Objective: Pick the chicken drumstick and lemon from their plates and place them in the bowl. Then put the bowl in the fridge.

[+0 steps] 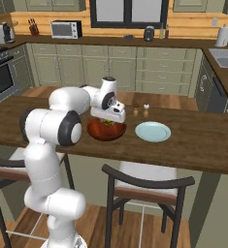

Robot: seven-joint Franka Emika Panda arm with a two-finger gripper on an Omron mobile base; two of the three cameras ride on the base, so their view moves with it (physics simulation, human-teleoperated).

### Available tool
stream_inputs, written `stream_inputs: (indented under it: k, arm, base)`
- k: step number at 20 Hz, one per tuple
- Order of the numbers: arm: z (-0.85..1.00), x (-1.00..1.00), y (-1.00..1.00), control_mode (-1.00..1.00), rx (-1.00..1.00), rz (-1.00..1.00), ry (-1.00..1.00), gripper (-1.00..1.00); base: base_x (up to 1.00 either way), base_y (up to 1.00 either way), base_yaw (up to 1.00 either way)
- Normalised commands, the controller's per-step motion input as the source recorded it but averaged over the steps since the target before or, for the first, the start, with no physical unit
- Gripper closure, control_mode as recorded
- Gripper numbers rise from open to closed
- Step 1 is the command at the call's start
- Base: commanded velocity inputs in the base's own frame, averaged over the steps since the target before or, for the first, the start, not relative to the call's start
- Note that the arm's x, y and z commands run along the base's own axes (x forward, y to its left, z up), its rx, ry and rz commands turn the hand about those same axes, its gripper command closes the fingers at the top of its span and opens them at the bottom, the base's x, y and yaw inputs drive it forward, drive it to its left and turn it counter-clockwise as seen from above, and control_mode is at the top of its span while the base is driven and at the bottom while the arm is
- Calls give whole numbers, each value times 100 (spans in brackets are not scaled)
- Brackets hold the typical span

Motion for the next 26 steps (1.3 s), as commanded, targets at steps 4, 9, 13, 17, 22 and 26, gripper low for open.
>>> stream_inputs:
  k: [4, 9, 13, 17, 22, 26]
  arm:
    - [-39, 45, 30, -100, 0, 16, 18, 100]
    - [-50, 3, 0, -100, 0, 15, 18, 100]
    - [-37, 7, 2, -100, 0, 17, 11, 100]
    - [-22, 0, 9, -100, 0, 18, 2, 100]
    - [-14, 0, 13, -100, 0, 18, 0, 100]
    - [-19, 0, 11, -100, 0, 17, 0, -100]
  base:
    - [0, 0, 0]
    - [0, 0, 0]
    - [0, 0, 0]
    - [0, 0, 0]
    - [0, 0, 0]
    - [0, 0, 0]
